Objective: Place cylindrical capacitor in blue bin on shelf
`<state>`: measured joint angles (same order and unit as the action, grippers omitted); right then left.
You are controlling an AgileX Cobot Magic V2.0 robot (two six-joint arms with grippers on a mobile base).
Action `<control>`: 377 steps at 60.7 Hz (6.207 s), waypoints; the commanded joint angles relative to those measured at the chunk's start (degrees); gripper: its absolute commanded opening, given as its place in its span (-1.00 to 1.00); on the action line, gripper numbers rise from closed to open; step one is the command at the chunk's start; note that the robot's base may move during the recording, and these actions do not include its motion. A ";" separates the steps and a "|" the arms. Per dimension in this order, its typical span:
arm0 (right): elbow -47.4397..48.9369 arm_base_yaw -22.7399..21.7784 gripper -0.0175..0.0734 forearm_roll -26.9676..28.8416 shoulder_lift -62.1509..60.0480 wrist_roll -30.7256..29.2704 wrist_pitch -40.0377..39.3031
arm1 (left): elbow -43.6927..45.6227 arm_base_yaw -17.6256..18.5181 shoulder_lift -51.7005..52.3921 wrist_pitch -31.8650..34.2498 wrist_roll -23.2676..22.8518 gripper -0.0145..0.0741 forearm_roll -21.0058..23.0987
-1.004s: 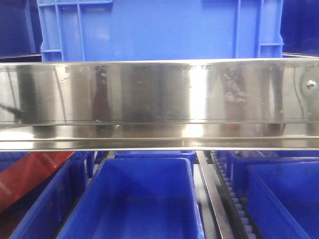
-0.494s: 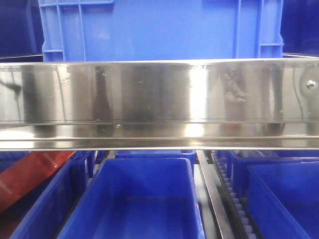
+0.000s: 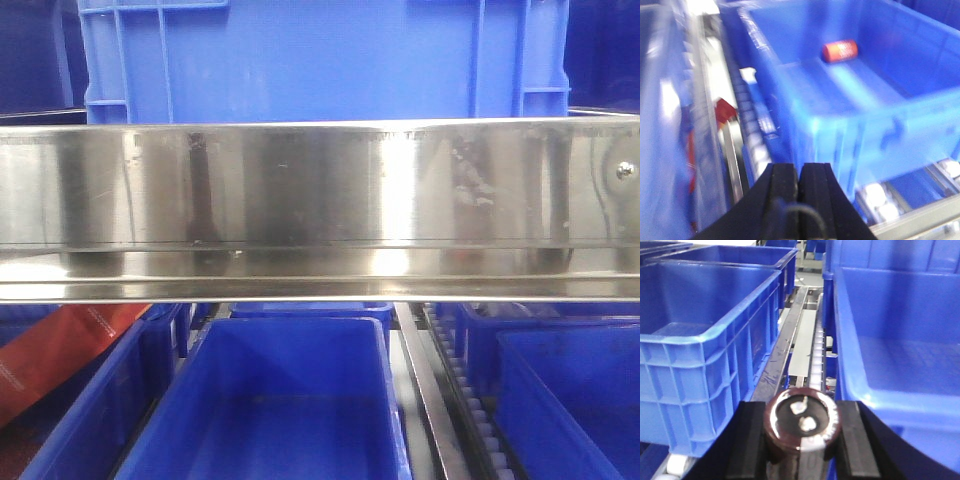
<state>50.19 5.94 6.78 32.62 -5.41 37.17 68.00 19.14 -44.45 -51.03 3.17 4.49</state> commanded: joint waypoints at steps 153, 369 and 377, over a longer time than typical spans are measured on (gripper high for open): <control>-13.57 15.81 -0.96 -1.83 -4.09 -2.57 -21.70 | -15.78 -2.37 20.09 2.40 -1.94 -0.92 0.04; -22.35 15.81 -0.96 -1.71 -16.22 -2.57 -22.47 | -68.00 -11.47 44.45 49.39 -6.38 -0.92 -7.24; -22.35 15.81 -0.96 -1.71 -16.22 -2.57 -22.47 | -68.00 -11.47 44.45 49.39 -6.38 -0.92 -7.24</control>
<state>27.83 22.04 5.44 16.65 -7.95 15.81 -0.14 7.34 -0.33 -2.79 -3.39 -3.06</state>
